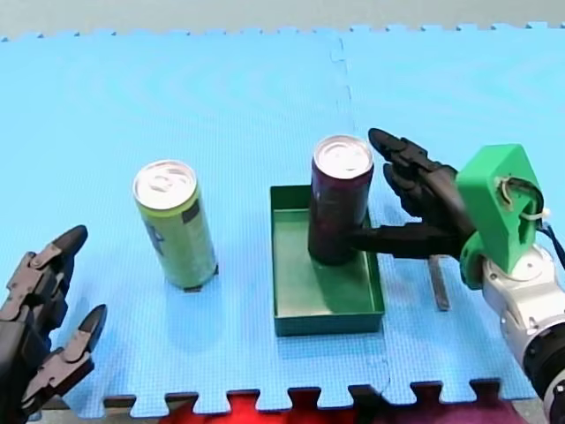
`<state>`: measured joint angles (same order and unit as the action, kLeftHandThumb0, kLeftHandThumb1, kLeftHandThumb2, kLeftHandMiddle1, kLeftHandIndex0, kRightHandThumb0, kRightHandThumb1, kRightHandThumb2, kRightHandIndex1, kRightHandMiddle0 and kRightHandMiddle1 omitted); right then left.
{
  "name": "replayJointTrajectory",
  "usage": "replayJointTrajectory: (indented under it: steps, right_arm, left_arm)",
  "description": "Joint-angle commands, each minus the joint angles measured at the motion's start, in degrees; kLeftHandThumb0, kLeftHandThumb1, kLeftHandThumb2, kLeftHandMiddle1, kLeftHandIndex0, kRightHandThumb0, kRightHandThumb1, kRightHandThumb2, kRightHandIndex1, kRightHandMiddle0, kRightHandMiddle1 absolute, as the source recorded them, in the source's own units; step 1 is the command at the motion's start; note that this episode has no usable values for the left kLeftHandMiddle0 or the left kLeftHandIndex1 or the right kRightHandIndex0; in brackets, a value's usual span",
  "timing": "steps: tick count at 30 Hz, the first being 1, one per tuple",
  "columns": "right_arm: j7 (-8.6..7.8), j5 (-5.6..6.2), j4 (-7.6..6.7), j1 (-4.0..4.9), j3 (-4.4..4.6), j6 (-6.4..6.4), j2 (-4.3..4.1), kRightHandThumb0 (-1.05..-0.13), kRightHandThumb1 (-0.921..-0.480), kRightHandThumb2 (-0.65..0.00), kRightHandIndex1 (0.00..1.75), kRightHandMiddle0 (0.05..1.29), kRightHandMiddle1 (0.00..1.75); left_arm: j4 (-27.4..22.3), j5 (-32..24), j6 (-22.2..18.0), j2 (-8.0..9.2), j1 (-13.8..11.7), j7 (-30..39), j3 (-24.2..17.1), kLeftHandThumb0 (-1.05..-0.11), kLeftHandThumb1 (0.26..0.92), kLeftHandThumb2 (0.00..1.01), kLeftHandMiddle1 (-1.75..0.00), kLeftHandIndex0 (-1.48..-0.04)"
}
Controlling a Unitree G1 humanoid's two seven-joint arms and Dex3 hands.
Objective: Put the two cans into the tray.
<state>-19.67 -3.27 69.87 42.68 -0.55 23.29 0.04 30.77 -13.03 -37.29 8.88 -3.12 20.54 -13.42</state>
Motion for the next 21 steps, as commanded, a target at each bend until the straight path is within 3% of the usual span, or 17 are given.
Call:
replayJointTrajectory:
  steps: [1,6,21]
  right_arm:
    - [-0.78,0.46,-0.06,-0.05,-0.53,0.25,-1.3,-0.745,-0.638,0.0,0.0,0.09,0.0]
    - [-2.09,0.95,-0.36,-0.23,-1.03,0.32,-2.58,-0.738,-0.636,0.0,0.0,0.1,0.0]
    - [-2.7,1.53,-0.97,-0.81,-2.09,0.5,-4.31,-0.731,-0.64,-0.001,0.01,0.1,0.0]
  left_arm:
    - [0.32,-0.39,-0.41,0.13,-0.01,0.07,-0.21,-1.048,0.921,0.57,0.0,-0.09]
    - [0.83,-0.53,-0.74,0.21,0.04,0.29,-0.36,-1.048,0.921,0.57,0.0,-0.09]
    - [2.13,-0.95,-1.46,0.8,0.4,1.14,-0.8,-1.048,0.921,0.57,0.0,-0.09]
